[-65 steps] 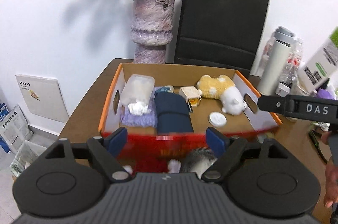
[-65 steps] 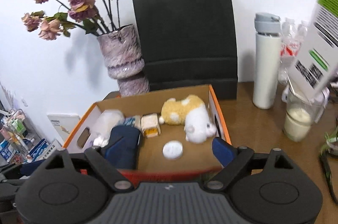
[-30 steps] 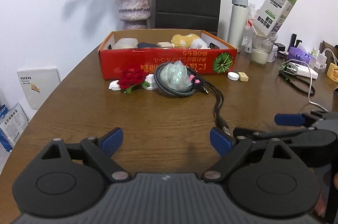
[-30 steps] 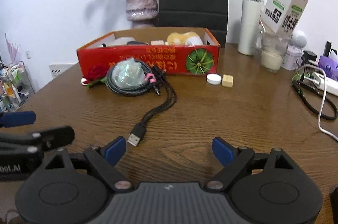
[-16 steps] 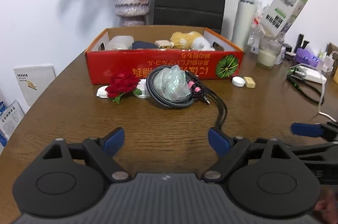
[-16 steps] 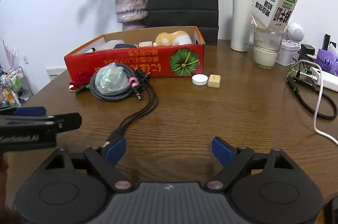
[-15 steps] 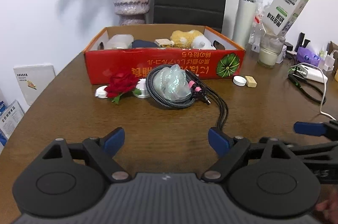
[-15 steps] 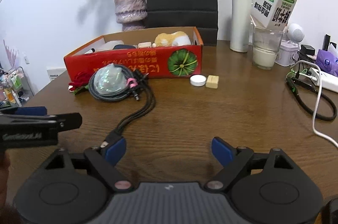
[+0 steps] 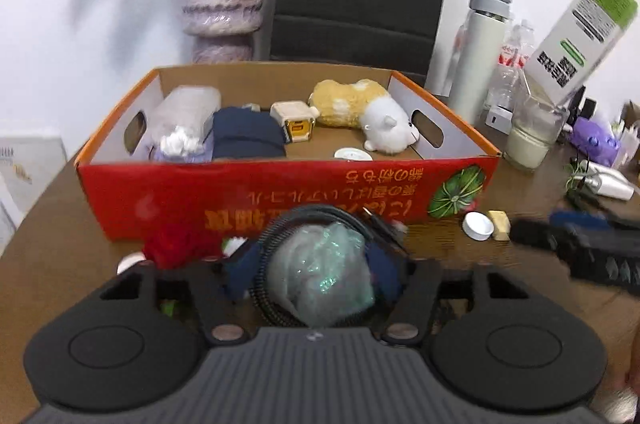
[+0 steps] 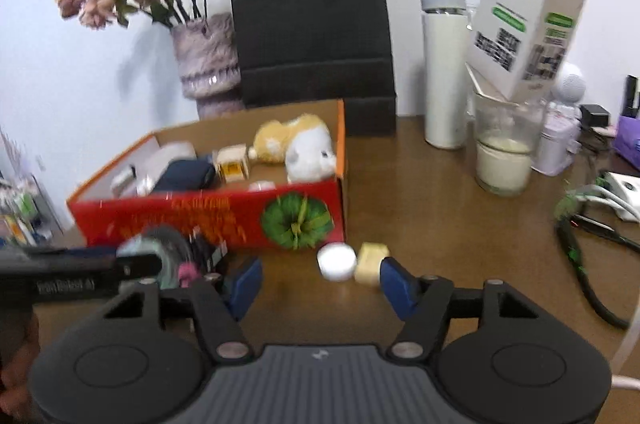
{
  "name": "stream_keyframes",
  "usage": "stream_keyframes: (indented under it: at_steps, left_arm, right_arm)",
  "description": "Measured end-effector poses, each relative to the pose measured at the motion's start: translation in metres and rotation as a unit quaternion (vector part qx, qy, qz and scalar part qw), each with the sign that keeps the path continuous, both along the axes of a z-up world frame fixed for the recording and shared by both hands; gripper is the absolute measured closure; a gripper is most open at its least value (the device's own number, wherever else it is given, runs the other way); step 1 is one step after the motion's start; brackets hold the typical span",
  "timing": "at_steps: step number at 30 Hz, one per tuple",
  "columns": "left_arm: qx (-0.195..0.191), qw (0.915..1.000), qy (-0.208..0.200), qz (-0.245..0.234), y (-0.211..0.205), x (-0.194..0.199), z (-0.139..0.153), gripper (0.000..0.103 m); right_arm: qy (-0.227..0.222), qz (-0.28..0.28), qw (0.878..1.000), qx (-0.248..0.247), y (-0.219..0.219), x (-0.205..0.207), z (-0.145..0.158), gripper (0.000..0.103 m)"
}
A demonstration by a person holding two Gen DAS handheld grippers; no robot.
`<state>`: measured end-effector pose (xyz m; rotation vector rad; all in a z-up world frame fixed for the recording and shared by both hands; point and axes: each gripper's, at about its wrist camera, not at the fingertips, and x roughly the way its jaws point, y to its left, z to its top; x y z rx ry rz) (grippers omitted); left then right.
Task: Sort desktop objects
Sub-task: 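Grasp the small white cap with the right gripper while the left grasps the clear glittery bag, then carry the cap and bag into the cardboard box and open both grippers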
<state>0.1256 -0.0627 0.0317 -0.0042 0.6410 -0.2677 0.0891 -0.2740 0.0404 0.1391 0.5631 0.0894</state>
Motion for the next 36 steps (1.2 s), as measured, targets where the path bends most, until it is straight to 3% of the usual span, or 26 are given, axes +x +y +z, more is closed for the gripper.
stream_keyframes:
  at_steps: [4, 6, 7, 10, 11, 12, 13, 18, 25, 36]
  left_arm:
    - [0.015, 0.9997, -0.014, -0.015, -0.005, -0.003, -0.005, 0.046]
    - [0.016, 0.9995, -0.023, -0.017, -0.005, -0.006, -0.003, 0.057]
    - [0.008, 0.9994, -0.025, -0.021, -0.004, -0.008, -0.002, 0.070]
    - [-0.005, 0.9993, -0.020, -0.031, -0.004, -0.010, 0.001, 0.074]
    - [-0.002, 0.9993, -0.019, -0.033, -0.005, -0.010, 0.000, 0.075]
    - [-0.004, 0.9994, -0.017, -0.031, -0.004, -0.011, 0.001, 0.076]
    - [-0.010, 0.9994, -0.015, -0.029, -0.003, -0.012, 0.002, 0.079]
    - [-0.052, 0.9981, -0.026, -0.021, 0.008, -0.036, 0.020, 0.088]
    - [-0.088, 0.9944, -0.050, -0.032, 0.025, -0.089, 0.045, 0.089]
    - [-0.089, 0.9922, -0.070, -0.053, 0.034, -0.158, 0.066, 0.089]
  right_arm:
    - [0.012, 0.008, 1.000, -0.023, 0.009, 0.034, -0.013, 0.045]
    - [0.031, 0.005, 0.999, -0.038, 0.013, 0.050, -0.021, 0.048]
    - [0.044, 0.002, 0.998, -0.042, 0.014, 0.056, -0.025, 0.048]
    - [0.036, 0.008, 0.998, -0.060, 0.022, 0.058, -0.027, 0.053]
    - [0.037, 0.009, 0.997, -0.070, 0.025, 0.058, -0.028, 0.066]
    - [0.035, 0.009, 0.995, -0.088, 0.028, 0.057, -0.029, 0.093]
    - [0.049, 0.006, 0.994, -0.099, 0.030, 0.058, -0.032, 0.092]
    - [0.055, 0.003, 0.997, -0.054, 0.022, 0.048, -0.032, 0.094]
    - [0.028, 0.007, 0.999, -0.035, 0.026, 0.018, -0.021, 0.094]
    - [-0.053, 0.047, 0.997, -0.029, 0.060, -0.106, 0.029, 0.094]
